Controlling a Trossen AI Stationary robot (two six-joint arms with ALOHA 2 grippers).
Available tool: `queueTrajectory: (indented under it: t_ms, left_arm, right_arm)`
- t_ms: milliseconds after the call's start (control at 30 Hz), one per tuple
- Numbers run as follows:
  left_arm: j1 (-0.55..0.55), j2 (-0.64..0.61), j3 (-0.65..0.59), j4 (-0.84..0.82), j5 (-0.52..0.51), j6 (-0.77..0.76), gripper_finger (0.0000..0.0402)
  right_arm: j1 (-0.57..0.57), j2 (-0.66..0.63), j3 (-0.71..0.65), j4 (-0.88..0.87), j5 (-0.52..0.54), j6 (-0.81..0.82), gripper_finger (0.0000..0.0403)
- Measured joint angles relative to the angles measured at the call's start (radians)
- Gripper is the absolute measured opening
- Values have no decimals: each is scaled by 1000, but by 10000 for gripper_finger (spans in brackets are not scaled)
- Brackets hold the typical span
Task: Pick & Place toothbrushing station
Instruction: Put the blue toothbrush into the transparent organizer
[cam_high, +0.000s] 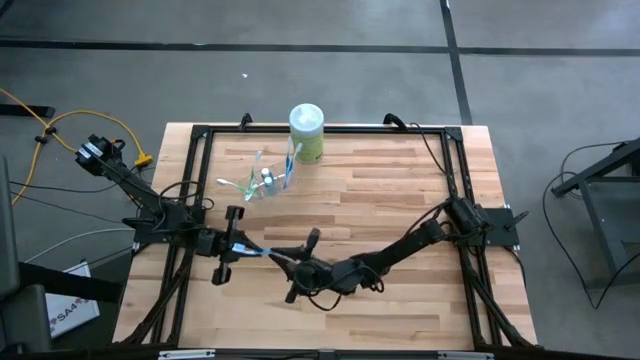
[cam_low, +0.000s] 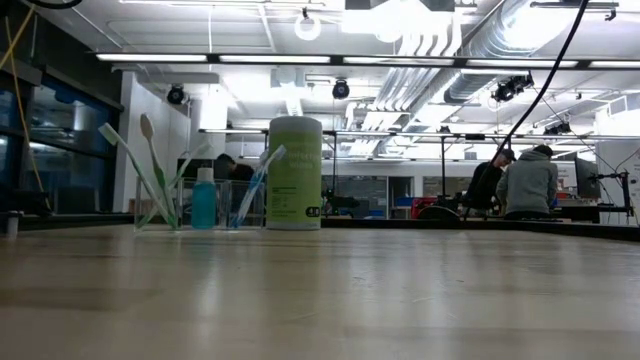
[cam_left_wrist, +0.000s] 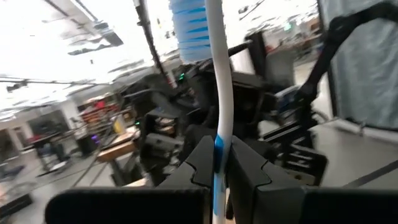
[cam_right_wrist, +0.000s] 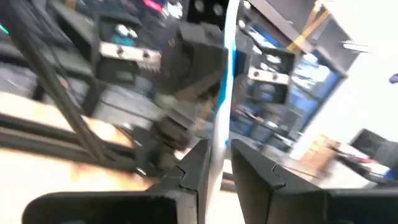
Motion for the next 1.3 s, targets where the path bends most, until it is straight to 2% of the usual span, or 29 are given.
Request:
queueTrajectory:
  t_ms: [133, 333, 433, 567, 733, 867, 1100, 1300]
  left_arm:
    - [34, 0, 0, -12, -60, 18, 12]
    - [135, 0, 0, -28, -194, 0, 12]
    - [208, 0, 0, -45, -243, -24, 12]
    - [338, 0, 0, -96, -246, -120, 12]
    - [509, 15, 0, -154, -196, -276, 12]
    - [615, 65, 0, -158, -170, -279, 12]
    - [798, 197, 0, -111, 64, -302, 12]
    - [885, 307, 0, -8, 55, -359, 12]
  right_arm:
    - [30, 0, 0, 3, 152, -124, 61]
    - [89, 0, 0, 106, 458, -341, 62]
    - [118, 0, 0, 122, 553, -392, 62]
    - [146, 0, 0, 126, 586, -395, 62]
    - [160, 0, 0, 127, 588, -395, 62]
    - [161, 0, 0, 127, 588, -397, 62]
    - [161, 0, 0, 127, 588, -420, 62]
    - [161, 0, 0, 126, 603, -420, 62]
